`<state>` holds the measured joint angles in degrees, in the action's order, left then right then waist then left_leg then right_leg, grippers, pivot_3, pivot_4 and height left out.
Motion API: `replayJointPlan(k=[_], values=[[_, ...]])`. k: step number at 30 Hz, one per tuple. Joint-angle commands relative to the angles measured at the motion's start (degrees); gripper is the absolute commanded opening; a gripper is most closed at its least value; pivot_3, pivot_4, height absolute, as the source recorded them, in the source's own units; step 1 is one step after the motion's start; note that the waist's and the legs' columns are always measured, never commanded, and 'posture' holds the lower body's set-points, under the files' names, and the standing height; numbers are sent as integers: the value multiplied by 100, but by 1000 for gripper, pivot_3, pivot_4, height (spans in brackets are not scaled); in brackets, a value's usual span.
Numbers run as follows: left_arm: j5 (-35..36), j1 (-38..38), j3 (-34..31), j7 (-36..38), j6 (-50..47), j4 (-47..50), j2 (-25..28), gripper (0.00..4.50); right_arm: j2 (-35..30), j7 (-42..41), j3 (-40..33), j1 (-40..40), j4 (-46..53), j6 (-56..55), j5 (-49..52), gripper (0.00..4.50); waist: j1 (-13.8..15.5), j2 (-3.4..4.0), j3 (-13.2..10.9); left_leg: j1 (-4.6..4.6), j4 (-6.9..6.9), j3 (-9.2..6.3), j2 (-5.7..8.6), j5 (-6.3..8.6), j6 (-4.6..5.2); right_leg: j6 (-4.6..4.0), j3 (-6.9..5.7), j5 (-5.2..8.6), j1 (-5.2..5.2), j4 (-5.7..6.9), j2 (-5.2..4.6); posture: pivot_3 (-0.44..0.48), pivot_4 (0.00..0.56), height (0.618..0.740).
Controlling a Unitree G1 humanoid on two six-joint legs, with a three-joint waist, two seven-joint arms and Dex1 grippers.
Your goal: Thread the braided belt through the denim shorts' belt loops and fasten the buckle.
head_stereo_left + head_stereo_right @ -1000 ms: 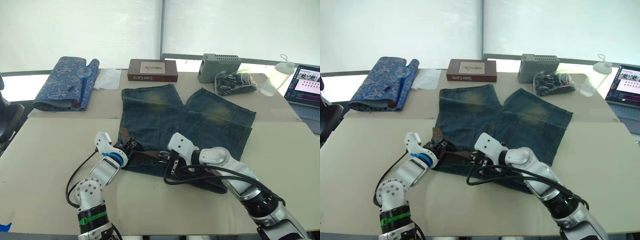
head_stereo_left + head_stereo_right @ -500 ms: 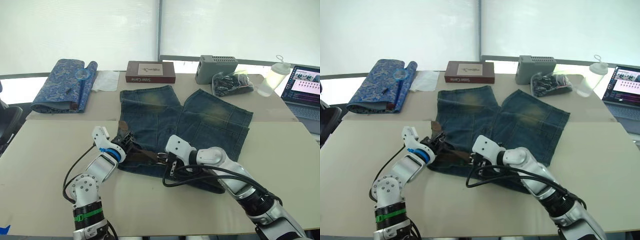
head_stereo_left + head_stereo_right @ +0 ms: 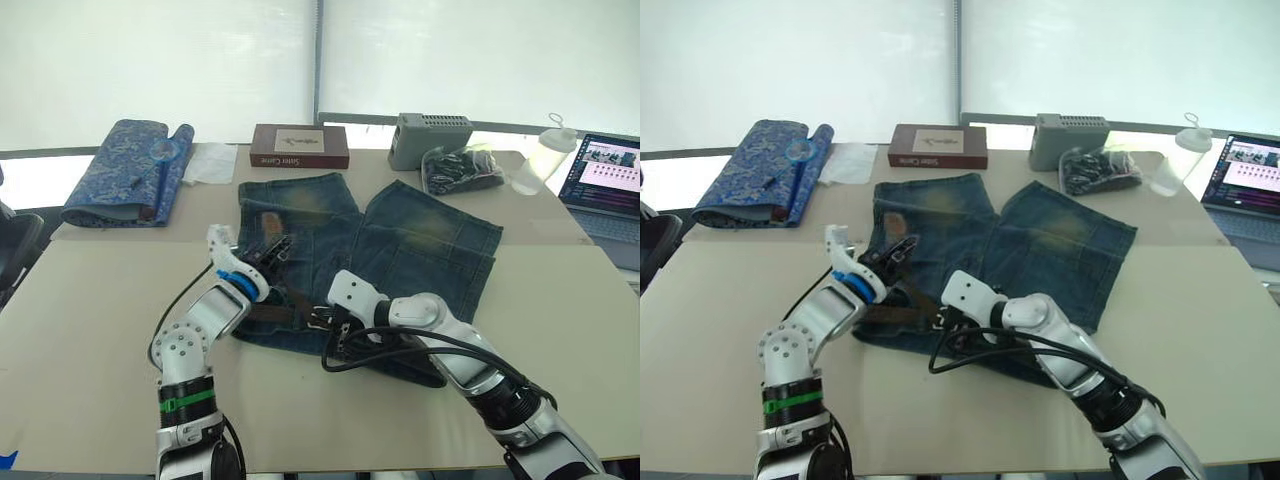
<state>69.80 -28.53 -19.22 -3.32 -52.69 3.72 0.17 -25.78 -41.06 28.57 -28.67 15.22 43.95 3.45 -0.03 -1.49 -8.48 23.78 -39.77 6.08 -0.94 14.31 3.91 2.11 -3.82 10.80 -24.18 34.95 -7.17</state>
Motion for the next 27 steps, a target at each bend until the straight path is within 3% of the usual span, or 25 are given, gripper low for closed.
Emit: replayJointPlan(k=[1, 7, 8, 10, 14, 20, 23, 27], values=[[259, -475, 395, 439, -267, -282, -170, 0, 10, -8, 208, 421, -319, 166, -30, 39, 6, -3, 2, 0, 0, 0, 1, 0, 0, 0, -1, 1, 1, -1, 0, 0, 150, 740], [-156, -789, 1059, 973, -680, -676, -150, 0, 11, 122, -60, 773, -64, 208, 6, 39, 26, -3, 2, 3, 5, 0, 2, -17, 33, 6, 0, 5, -2, -3, 0, 0, 150, 740], [-154, -812, 1049, 1073, -684, -676, -112, 785, 20, 157, -89, 840, -14, 216, 11, 0, 34, -3, 2, 4, 7, -1, 2, -17, 32, 5, 0, 6, -3, -3, 0, 0, 150, 740], [-119, -865, 926, 1178, -693, -697, 20, 1544, 24, 209, -120, 941, 92, 263, 21, 0, 60, -3, 2, 4, 7, -2, 3, -16, 32, 1, 0, 9, -3, -5, -1, 0, 150, 740], [-161, -869, 633, 1462, -850, -709, 747, 3572, 66, 284, -170, 1047, 171, 271, 20, 0, 60, -2, 2, 4, 7, -3, 5, 7, 0, -12, 0, 16, -4, -9, -10, 0, 150, 740], [-446, -708, 489, 1988, -885, -771, 1679, 3572, 98, 280, -158, 1050, 145, 210, 2, 0, 50, -1, 2, 3, 15, -8, 4, 4, -6, -7, -8, 18, -9, -4, -8, 0, 150, 740], [-1007, -517, 833, 2431, -715, -584, 2114, 2768, 92, 257, -152, 1058, 144, 191, 7, 0, 50, -1, 2, 2, 14, -8, 4, 8, -13, -11, -8, 19, -10, -6, -10, 0, 150, 740], [-1236, -527, 1075, 2645, -584, -554, 1920, 849, 80, 216, -161, 1068, 128, 176, 37, 0, 71, -1, 2, 2, 17, -11, 4, 10, -21, -44, -13, 39, -19, -6, -15, 0, 150, 740]])
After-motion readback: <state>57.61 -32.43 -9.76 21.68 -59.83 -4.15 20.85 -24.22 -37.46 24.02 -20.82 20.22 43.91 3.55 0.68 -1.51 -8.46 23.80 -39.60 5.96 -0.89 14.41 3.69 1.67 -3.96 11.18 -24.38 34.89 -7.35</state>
